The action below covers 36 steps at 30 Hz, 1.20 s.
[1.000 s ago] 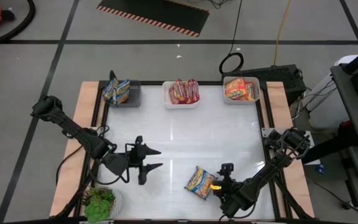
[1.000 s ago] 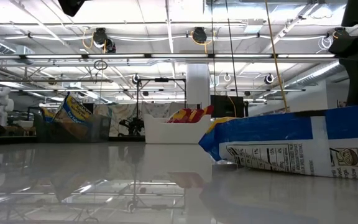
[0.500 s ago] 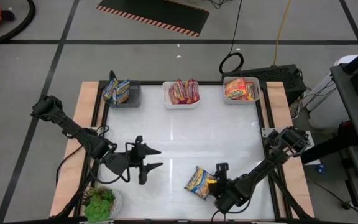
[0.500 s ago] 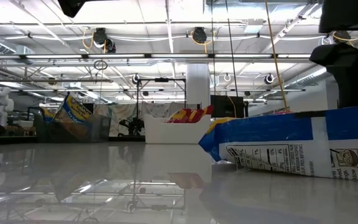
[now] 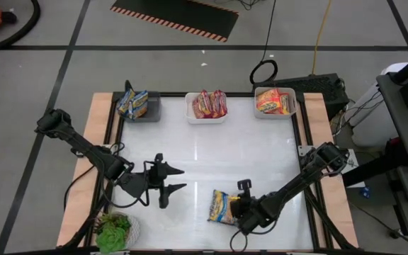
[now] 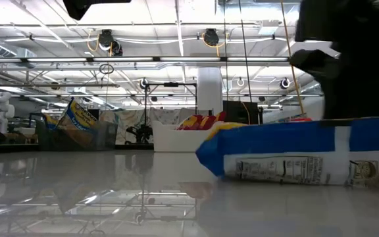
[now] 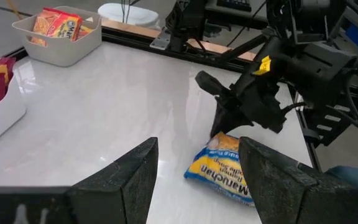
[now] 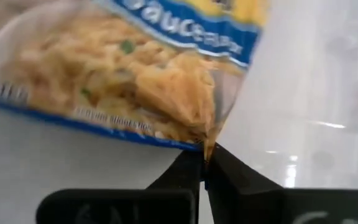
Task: Sort Maruchan noodles
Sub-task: Put the blue noodle pack into the black bin
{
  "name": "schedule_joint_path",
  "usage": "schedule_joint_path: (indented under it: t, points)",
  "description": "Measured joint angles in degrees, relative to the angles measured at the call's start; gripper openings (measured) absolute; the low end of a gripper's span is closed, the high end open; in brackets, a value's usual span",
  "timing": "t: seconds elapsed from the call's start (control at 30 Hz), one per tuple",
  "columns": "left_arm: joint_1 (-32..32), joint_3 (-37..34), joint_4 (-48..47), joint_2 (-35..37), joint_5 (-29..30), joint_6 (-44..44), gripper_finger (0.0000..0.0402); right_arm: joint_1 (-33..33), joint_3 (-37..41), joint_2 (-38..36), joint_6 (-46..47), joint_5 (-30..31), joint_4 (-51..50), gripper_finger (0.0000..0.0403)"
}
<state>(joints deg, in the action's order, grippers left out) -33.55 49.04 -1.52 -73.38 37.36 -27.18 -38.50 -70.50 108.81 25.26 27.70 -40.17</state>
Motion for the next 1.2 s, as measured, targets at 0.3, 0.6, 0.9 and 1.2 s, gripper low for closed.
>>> schedule_joint_path:
  t: [0.3, 0.6, 0.9, 1.2]
  points:
    - [0.27, 0.00, -0.86, 0.02, 0.00, 0.04, 0.0228, 1.79, 0.02, -1.92, -3.59, 12.53, 0.48, 0.0001]
    - [0.79, 0.00, -1.74, 0.02, 0.00, -1.19, 0.0228, 1.54, 0.02, -7.16, -4.97, 25.35, 0.61, 0.0000]
    - [3.52, 0.00, 0.70, -0.79, 0.21, -6.01, 0.0228, 1.24, 0.02, -13.06, -10.45, 38.74, 1.38, 0.0000]
    - [3.83, 0.00, 11.17, -8.46, -0.24, -1.15, 0.0228, 0.21, 0.02, -21.22, -11.03, 47.73, 2.62, 0.0000]
